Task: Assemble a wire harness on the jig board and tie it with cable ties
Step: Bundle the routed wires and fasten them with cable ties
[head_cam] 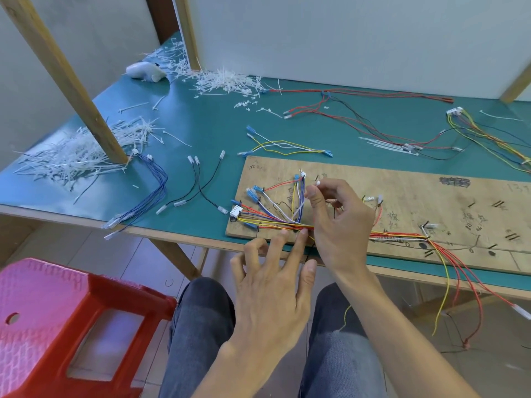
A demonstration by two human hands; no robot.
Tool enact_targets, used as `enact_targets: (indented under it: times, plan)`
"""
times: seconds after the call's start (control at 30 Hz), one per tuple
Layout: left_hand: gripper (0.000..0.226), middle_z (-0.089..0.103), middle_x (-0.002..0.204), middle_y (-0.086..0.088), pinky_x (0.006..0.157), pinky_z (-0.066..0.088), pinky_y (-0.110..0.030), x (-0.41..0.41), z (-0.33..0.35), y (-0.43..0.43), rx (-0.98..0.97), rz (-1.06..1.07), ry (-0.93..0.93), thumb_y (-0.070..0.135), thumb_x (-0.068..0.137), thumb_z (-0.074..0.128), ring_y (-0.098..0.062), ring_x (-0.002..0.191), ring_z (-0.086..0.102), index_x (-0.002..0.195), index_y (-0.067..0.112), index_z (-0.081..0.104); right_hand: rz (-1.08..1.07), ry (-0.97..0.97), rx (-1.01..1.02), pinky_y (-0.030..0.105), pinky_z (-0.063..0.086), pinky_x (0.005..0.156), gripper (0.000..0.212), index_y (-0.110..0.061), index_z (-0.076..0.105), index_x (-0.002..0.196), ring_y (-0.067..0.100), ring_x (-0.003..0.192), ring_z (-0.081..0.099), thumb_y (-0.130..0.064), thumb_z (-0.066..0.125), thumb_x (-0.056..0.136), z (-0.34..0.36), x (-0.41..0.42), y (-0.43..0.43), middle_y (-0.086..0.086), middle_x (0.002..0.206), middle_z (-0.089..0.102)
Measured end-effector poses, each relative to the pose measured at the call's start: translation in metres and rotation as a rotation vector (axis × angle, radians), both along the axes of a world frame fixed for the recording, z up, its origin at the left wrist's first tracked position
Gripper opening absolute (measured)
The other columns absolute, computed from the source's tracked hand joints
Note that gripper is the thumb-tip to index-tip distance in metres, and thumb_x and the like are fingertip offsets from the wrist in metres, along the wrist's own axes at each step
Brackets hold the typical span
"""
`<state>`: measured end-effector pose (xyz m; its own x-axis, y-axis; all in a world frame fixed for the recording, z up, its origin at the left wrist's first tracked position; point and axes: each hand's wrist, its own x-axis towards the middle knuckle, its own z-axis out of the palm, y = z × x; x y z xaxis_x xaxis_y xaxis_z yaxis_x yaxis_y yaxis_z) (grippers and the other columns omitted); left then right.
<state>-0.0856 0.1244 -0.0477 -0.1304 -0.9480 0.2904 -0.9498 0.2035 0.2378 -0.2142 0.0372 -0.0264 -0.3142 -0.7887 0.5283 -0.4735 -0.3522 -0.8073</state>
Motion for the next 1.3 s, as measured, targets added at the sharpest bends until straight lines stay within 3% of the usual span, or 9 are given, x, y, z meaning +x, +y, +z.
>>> enact_targets:
  times: [0.23, 0.5, 0.7, 0.93, 1.1, 1.23, 1.3]
  plan:
    - [0.049, 0.046, 0.14, 0.012, 0.089, 0.031, -0.045, 0.0, 0.001, -0.002, -0.023, -0.007, 0.016, 0.054, 0.109, 0.029, -0.026, 0.123, 0.043, 0.151, 0.037, 0.049, -0.047, -0.05, -0.067, 0.035, 0.056, 0.077, 0.01, -0.02, 0.067, 0.103, 0.016, 0.087, 0.072, -0.029, 0.069, 0.104, 0.001, -0.001, 0.0, -0.004, 0.09, 0.075]
    - [0.05, 0.047, 0.137, 0.013, 0.09, 0.031, -0.043, 0.001, 0.005, -0.001, -0.001, -0.008, 0.022, 0.054, 0.11, 0.025, -0.024, 0.123, 0.043, 0.152, 0.038, 0.048, 0.013, 0.033, 0.028, 0.015, 0.048, 0.078, 0.01, -0.018, 0.068, 0.105, 0.005, 0.089, 0.069, -0.026, 0.071, 0.102, 0.002, 0.0, -0.001, -0.01, 0.092, 0.072]
    - [0.048, 0.046, 0.138, 0.012, 0.09, 0.032, -0.043, 0.001, 0.004, 0.0, 0.004, -0.002, 0.021, 0.053, 0.11, 0.024, -0.025, 0.123, 0.043, 0.149, 0.04, 0.048, 0.075, 0.142, 0.132, 0.046, 0.056, 0.083, 0.012, -0.025, 0.062, 0.112, 0.017, 0.094, 0.069, -0.027, 0.069, 0.103, 0.003, 0.002, 0.0, -0.009, 0.093, 0.073]
    - [0.048, 0.045, 0.139, 0.012, 0.09, 0.032, -0.044, -0.001, 0.002, 0.0, 0.002, 0.01, 0.032, 0.053, 0.11, 0.024, -0.026, 0.123, 0.043, 0.149, 0.04, 0.048, 0.099, 0.17, 0.176, 0.027, 0.054, 0.085, 0.018, -0.031, 0.064, 0.108, 0.006, 0.095, 0.066, -0.022, 0.075, 0.097, 0.003, -0.005, -0.001, -0.006, 0.1, 0.07]
    - [0.049, 0.045, 0.141, 0.014, 0.09, 0.03, -0.043, -0.001, 0.001, 0.001, 0.022, 0.016, 0.033, 0.055, 0.11, 0.024, -0.024, 0.125, 0.041, 0.152, 0.041, 0.045, 0.08, 0.113, 0.171, 0.027, 0.056, 0.083, 0.007, -0.023, 0.07, 0.104, 0.007, 0.093, 0.068, -0.022, 0.074, 0.098, 0.003, -0.009, -0.003, 0.0, 0.099, 0.072]
    - [0.05, 0.044, 0.139, 0.014, 0.088, 0.03, -0.042, -0.005, 0.005, 0.003, 0.02, 0.025, 0.031, 0.054, 0.11, 0.022, -0.024, 0.118, 0.042, 0.152, 0.039, 0.044, 0.069, 0.179, 0.129, 0.015, 0.048, 0.078, 0.006, -0.029, 0.067, 0.102, 0.005, 0.09, 0.064, -0.025, 0.072, 0.1, 0.004, -0.005, 0.0, -0.001, 0.097, 0.071]
    - [0.053, 0.043, 0.139, 0.014, 0.088, 0.033, -0.042, -0.006, 0.007, 0.004, 0.029, 0.03, 0.052, 0.054, 0.11, 0.017, -0.023, 0.117, 0.041, 0.154, 0.039, 0.042, 0.067, 0.18, 0.121, 0.016, 0.047, 0.077, 0.009, -0.034, 0.066, 0.102, 0.005, 0.088, 0.063, -0.026, 0.071, 0.1, 0.003, -0.006, 0.001, -0.001, 0.096, 0.071]
